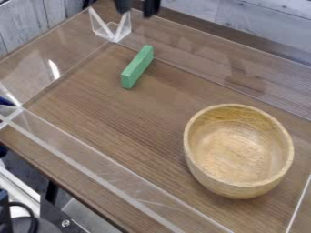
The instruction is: Remove the green block from inside the brown bowl and put it on the table
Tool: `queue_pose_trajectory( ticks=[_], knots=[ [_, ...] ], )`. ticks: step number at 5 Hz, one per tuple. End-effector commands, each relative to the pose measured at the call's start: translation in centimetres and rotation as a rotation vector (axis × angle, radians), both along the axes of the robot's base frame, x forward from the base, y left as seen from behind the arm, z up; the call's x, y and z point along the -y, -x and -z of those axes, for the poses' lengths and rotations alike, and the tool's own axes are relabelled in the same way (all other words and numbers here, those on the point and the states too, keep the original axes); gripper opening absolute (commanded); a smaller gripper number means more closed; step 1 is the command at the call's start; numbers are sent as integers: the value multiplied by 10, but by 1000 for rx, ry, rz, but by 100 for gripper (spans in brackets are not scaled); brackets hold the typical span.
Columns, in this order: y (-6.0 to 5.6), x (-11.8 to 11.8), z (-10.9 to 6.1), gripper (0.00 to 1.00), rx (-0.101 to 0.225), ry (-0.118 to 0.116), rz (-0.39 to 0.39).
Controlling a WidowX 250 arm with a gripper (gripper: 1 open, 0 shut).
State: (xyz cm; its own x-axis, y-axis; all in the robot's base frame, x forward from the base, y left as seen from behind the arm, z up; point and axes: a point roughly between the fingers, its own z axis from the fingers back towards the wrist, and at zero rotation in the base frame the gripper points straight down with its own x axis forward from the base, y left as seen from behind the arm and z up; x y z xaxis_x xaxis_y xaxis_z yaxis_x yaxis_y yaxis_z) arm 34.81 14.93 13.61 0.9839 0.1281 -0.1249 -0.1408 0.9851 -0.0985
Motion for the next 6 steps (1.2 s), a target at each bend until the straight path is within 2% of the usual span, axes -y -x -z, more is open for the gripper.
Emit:
queue_pose_trajectory(
  ticks=[1,2,4,6],
  knots=[
    [-1,-6,-30,0,86,-20,-25],
    [0,-2,-13,0,57,9,-41],
    [9,12,23,0,47,23,-41],
    [-10,7,43,0,35,21,-5]
  ],
)
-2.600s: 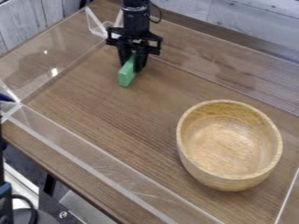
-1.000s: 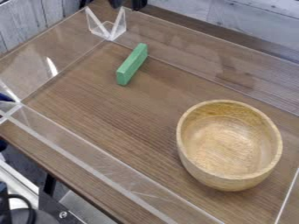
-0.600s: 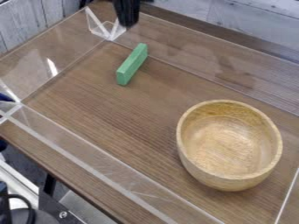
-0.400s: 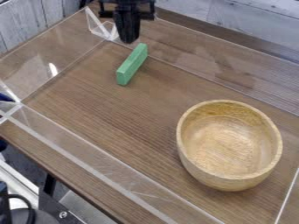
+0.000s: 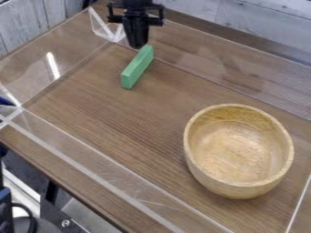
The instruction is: Remove the green block from inside the brown bowl and put it on the table
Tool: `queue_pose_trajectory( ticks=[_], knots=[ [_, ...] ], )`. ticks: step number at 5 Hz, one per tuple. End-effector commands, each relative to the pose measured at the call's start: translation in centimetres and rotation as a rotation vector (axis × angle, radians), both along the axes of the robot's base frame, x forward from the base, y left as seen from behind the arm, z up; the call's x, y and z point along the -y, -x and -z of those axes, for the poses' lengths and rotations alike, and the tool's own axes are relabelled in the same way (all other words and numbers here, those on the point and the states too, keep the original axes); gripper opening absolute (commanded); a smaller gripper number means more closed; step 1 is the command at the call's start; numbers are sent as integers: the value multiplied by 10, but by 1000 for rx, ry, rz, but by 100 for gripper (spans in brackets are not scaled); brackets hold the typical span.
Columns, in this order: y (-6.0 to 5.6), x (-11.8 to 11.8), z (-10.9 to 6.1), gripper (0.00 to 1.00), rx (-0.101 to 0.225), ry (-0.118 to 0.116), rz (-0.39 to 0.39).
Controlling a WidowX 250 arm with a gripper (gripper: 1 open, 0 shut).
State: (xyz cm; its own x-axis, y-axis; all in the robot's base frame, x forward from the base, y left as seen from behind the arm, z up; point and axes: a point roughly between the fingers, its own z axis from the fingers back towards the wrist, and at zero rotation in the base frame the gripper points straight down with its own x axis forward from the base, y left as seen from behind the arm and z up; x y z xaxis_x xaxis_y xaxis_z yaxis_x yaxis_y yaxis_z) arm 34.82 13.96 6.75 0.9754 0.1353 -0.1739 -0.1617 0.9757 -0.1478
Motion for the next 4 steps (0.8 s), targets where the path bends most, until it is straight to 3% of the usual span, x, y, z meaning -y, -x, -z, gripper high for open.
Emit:
queue_pose_trajectory(
  ticks=[1,2,4],
  knots=[
    [-18,-5,-18,0,37,-45,9],
    [-24,-6,-14,0,-1,-49,8],
    [-26,0,-54,0,89,12,69]
  ],
)
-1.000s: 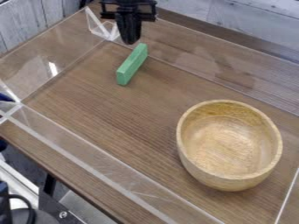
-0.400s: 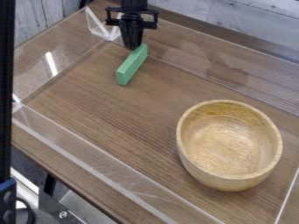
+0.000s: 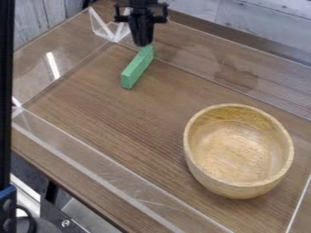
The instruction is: Remove the green block from inside the brown bowl and put it on the table
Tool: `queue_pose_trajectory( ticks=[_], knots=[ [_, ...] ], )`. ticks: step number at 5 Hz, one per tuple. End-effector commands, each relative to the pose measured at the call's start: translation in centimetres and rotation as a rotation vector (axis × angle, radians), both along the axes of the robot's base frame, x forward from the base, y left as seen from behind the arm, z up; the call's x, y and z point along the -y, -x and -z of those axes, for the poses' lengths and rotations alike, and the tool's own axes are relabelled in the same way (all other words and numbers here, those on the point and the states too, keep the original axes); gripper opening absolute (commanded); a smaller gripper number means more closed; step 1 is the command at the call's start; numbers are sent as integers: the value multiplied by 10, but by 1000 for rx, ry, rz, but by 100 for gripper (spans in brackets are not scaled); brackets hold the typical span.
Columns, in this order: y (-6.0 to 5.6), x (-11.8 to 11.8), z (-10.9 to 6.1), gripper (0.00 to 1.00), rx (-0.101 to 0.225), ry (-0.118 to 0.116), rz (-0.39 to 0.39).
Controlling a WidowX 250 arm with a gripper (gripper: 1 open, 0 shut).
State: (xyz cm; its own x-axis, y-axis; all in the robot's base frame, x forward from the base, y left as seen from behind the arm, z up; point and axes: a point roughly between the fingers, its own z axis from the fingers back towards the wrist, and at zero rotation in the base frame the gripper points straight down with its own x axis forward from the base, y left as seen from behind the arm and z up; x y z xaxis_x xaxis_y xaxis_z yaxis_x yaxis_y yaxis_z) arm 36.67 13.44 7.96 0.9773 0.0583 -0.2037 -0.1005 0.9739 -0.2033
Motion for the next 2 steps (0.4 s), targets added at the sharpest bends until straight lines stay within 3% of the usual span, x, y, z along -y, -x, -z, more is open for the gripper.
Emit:
queue_pose_trajectory(
  ticks=[1,2],
  knots=[
    [-2,-5,-55,0,152,0,17],
    [5,-8,-52,0,159,25,22]
  ],
)
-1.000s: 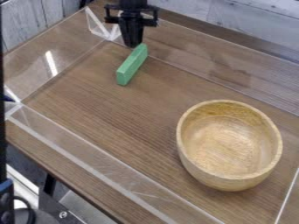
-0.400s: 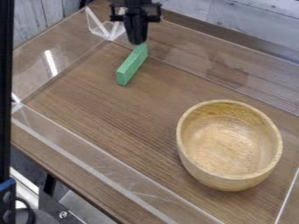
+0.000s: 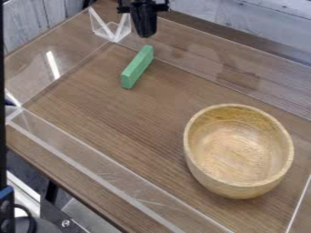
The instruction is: Remove the green block from inside the brown bowl and put it on the table
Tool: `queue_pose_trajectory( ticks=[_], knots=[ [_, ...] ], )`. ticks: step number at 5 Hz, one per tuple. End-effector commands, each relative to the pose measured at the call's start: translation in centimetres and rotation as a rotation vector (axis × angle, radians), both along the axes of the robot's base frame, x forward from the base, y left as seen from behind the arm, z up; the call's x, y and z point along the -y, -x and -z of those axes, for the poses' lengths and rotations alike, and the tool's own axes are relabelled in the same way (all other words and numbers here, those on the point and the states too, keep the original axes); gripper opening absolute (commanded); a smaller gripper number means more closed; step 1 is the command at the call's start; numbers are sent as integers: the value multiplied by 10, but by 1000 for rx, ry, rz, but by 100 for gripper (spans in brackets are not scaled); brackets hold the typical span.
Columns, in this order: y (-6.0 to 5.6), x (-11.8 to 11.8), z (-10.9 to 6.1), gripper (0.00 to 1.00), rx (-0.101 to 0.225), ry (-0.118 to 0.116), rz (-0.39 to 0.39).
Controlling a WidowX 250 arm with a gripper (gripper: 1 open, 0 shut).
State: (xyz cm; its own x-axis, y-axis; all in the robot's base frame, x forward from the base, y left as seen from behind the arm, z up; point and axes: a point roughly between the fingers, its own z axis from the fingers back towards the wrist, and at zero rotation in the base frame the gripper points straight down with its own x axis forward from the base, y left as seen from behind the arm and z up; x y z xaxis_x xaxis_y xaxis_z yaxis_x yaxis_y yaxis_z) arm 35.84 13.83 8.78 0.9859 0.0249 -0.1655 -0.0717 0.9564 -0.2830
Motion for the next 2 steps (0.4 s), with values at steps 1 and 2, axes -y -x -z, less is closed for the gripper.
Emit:
queue_pose_trajectory(
  ticks=[1,2],
  knots=[
    [10,-6,-48,0,143,-45,24],
    [35,-3,-51,0,168,-40,80]
  ],
)
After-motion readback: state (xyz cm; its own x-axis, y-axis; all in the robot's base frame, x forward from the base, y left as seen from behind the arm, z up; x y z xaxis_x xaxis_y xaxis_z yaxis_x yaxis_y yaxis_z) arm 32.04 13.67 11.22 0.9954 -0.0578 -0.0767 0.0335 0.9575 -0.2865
